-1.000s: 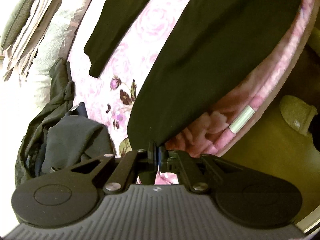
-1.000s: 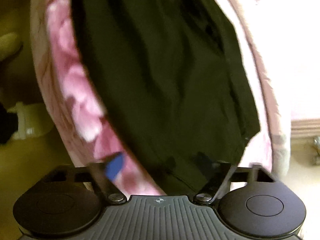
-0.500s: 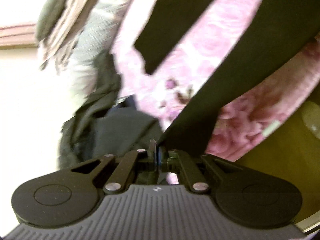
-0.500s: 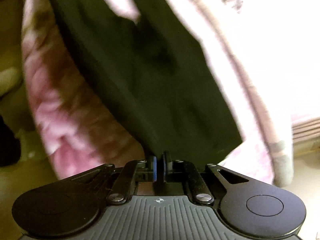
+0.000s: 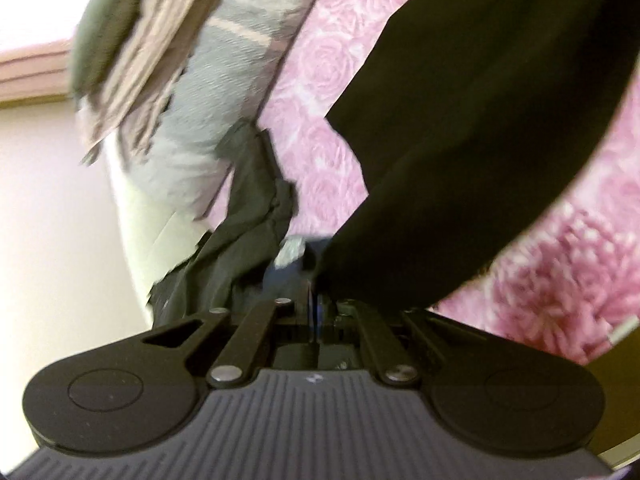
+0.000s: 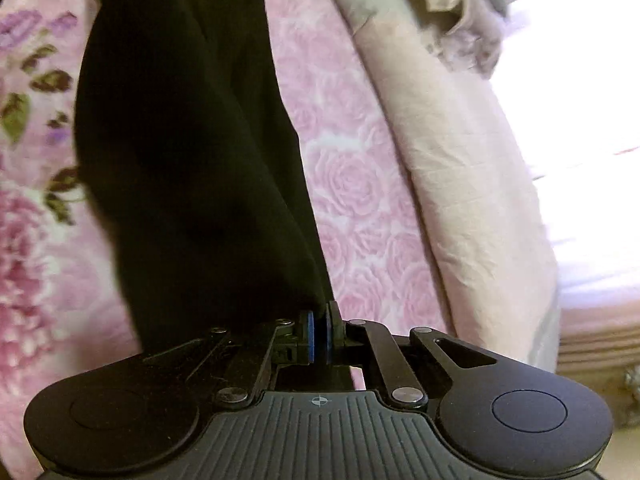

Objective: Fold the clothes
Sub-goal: 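Grasp the trouser legs with the left gripper while the right gripper grasps too, lifting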

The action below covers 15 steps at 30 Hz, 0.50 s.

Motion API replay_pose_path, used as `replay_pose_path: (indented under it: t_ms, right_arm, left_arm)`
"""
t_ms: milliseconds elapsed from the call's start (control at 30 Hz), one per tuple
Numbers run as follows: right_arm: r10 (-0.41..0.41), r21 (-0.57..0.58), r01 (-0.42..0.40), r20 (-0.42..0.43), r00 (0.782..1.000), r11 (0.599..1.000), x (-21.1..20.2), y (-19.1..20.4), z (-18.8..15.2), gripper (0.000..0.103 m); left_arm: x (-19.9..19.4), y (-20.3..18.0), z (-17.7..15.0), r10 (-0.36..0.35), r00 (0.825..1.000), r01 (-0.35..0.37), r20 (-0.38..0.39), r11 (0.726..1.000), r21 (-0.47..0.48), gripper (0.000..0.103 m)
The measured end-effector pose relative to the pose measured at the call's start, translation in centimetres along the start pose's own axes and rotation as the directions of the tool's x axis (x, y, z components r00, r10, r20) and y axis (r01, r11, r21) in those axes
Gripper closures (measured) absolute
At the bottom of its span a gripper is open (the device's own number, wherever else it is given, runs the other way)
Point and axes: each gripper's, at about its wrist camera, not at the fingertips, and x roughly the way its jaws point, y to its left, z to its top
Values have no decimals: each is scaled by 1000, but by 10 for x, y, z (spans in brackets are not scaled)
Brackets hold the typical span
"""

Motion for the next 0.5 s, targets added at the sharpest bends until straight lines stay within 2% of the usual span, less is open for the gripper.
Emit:
replay_pose_path:
  t_ms: [133, 267, 367, 500]
  right_arm:
    - [43, 20, -42, -75, 996, 999, 57, -33, 21, 100]
    - [84, 36, -79, -140, 987, 996, 98, -46, 24, 100]
    - [108, 61, -99, -170, 980, 993, 125, -52, 28, 100]
    - [125, 155, -98, -178, 976, 983, 155, -60, 31, 99]
  left_arm:
    - [62, 9, 35, -43, 998, 41, 34, 998, 48, 101]
    - [112, 15, 71, -85, 995, 80, 60, 993, 88, 101]
    - [142, 20, 95, -82, 994, 73, 74, 991, 116, 101]
    - [173, 21, 125, -68, 995, 59, 77, 992, 115, 100]
